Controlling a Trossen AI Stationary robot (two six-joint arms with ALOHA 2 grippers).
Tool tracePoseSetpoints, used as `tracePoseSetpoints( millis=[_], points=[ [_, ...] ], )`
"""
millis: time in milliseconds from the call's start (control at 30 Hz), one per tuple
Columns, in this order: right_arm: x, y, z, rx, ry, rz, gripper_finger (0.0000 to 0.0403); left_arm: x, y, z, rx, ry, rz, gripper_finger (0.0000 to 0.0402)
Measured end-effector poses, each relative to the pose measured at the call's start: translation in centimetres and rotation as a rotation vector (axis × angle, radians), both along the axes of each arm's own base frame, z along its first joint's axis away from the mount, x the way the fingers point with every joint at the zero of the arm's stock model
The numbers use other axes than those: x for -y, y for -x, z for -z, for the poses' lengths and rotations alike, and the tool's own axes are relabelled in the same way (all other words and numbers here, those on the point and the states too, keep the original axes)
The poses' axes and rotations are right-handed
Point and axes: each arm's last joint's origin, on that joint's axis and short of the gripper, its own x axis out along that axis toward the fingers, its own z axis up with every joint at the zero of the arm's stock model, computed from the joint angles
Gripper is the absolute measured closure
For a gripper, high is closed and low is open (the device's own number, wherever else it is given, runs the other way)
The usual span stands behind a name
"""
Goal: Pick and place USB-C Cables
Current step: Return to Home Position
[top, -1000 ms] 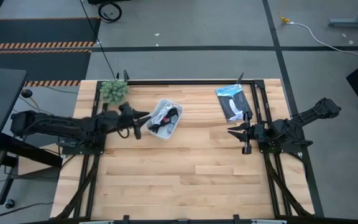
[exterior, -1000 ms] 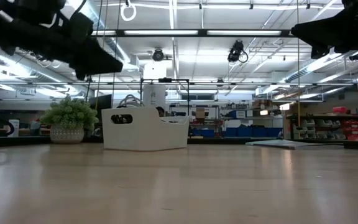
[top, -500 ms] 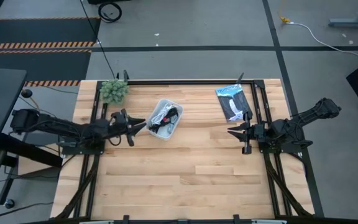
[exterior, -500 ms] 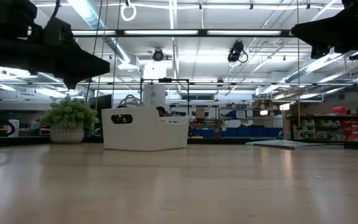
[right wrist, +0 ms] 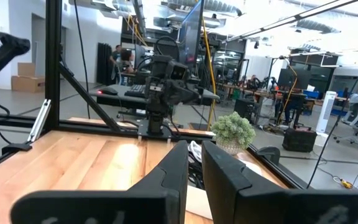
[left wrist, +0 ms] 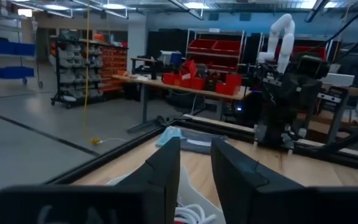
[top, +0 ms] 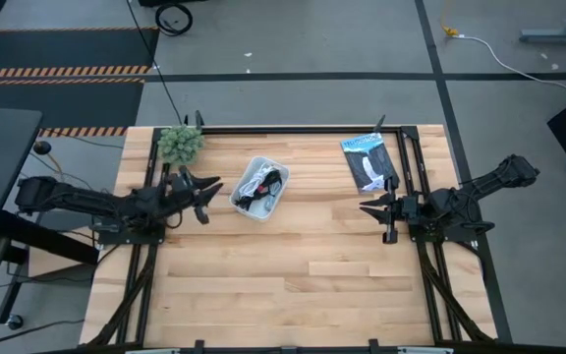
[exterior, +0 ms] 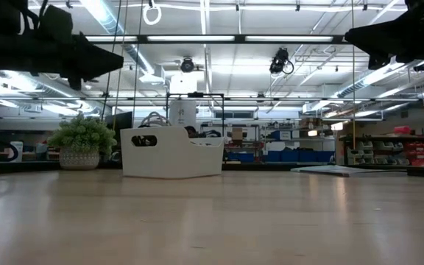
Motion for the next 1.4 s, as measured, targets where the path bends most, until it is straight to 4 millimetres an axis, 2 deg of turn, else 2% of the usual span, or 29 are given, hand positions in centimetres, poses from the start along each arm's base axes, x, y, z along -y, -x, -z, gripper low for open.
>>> tracePoseSetpoints(
  millis=[300, 500, 800, 1167, 1400],
  points=[
    [0.0, 0.0, 0.0, 0.0, 0.0, 0.0, 0.035, -0.1, 2.0, -0.1, -0.012, 0.012, 0.003, 0.0366],
    [0.0, 0.0, 0.0, -0.001, 0.001, 0.0, 0.035, -0.1, 2.8, 0.0, -0.011, 0.013, 0.006, 0.0392],
    [0.0, 0.0, 0.0, 0.0, 0.0, -0.001, 0.035, -0.2, 4.0, -0.7, 0.063, -0.032, -0.015, 0.039],
    [0.0, 0.0, 0.0, 0.0, 0.0, -0.001, 0.035, -0.2, 4.0, -0.8, 0.031, -0.109, -0.036, 0.0392],
    [0.0, 0.0, 0.0, 0.0, 0.0, -0.001, 0.035, -0.2, 4.0, -0.8, 0.049, -0.07, -0.029, 0.0391]
  ],
)
